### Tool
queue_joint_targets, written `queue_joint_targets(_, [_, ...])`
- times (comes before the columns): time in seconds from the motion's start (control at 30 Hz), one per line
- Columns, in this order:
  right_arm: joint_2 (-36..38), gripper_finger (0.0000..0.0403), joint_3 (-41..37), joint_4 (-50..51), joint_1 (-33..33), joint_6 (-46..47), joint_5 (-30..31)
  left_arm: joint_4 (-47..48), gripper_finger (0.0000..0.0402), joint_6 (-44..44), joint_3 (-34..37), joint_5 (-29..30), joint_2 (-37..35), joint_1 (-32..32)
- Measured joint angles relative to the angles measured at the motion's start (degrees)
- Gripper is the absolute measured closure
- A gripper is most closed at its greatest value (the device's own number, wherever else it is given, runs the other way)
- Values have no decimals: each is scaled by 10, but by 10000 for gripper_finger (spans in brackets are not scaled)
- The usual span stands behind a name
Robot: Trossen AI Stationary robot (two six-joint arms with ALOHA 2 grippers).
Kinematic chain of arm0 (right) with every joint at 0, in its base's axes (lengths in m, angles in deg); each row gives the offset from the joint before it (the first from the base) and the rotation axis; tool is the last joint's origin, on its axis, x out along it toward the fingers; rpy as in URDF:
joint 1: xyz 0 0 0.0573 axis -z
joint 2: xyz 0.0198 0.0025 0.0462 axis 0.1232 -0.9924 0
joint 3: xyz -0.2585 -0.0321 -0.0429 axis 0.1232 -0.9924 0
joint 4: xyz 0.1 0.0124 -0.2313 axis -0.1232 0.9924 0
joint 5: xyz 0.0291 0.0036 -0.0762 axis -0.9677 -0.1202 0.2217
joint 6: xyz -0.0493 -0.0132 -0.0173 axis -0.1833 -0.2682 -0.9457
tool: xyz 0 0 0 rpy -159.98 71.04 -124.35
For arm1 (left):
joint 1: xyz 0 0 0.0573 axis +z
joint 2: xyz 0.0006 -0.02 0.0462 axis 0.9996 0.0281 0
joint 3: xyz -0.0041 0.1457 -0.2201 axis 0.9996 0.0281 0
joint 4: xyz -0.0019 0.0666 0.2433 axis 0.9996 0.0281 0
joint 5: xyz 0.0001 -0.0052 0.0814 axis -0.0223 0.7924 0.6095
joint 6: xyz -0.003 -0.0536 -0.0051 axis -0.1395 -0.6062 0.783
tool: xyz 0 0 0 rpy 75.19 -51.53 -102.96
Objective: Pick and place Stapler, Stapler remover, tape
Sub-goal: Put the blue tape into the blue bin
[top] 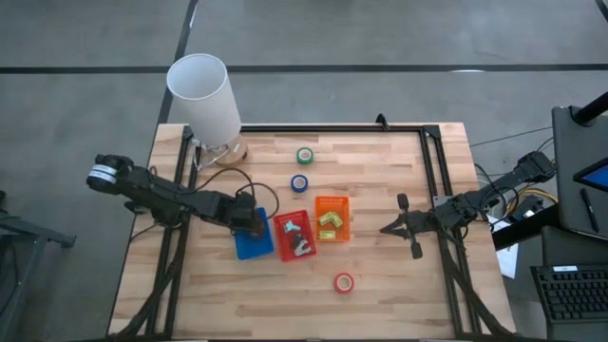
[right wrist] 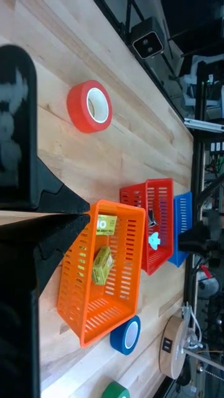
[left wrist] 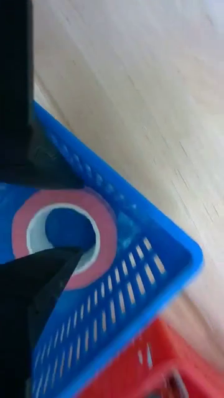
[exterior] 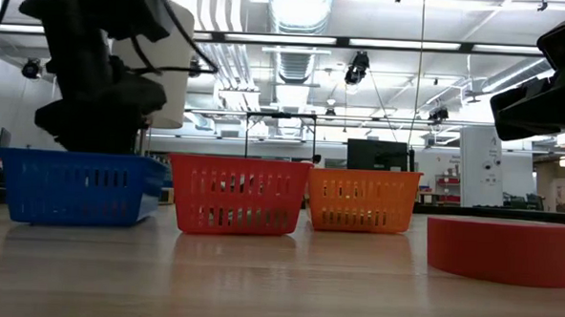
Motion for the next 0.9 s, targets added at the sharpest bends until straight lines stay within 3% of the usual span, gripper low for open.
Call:
queue_joint_targets(0.3, [0,394,0,0,0,0,0,4,241,62,-77,3,0,5])
queue_joint_targets(0.5, [0,394,0,0,0,0,0,3,241,96,-118,46,0,37])
queue_joint_targets(0.9, [0,394,0,0,0,1,0,-98,241,197,-132,33,3,106])
